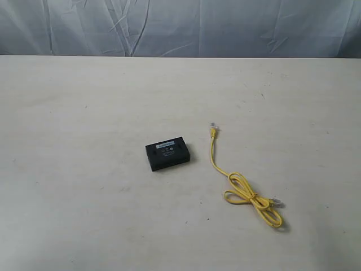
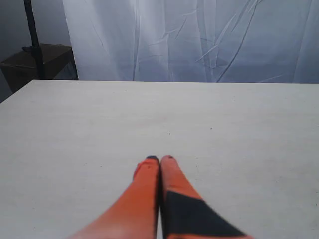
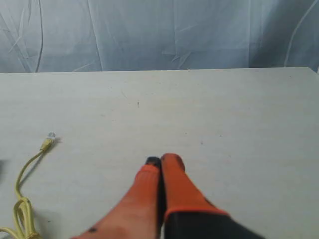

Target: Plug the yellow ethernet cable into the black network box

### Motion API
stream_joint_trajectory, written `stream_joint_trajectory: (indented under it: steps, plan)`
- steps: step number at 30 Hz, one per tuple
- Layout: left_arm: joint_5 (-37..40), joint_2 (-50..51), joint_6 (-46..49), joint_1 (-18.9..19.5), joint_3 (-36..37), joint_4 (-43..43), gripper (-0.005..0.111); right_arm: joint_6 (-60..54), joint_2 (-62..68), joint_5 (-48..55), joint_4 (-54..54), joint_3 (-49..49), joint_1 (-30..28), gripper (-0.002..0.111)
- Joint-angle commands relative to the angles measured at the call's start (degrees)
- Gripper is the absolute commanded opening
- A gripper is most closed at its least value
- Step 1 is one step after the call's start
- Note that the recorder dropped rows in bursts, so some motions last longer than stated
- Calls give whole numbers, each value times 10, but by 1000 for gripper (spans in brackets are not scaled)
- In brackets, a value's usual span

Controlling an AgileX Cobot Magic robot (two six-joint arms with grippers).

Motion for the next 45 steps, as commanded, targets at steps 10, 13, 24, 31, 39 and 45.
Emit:
stream_joint_trajectory:
  steps: [10,13,24,31,39,45]
  plan:
    - [-8,-3,-1,-4,1,-1,0,0,-3,-24,-2,2,-2,-1]
    - [-8,-3,-1,-4,1,-1,0,0,-3,-99,-2,2,-2,-1]
    - [-8,-3,-1,-4,1,-1,0,0,-3,-303,-2,2,-2,-1]
    - [-8,-3,-1,-4,1,-1,0,0,-3,-313,-2,2,-2,-1]
    - [-8,-3,-1,-4,1,-1,0,0,60,-82,-7,-125,-2,-1]
    - [-9,-3,-1,-4,1,-1,0,0,233,128,15,-297,-2,-1]
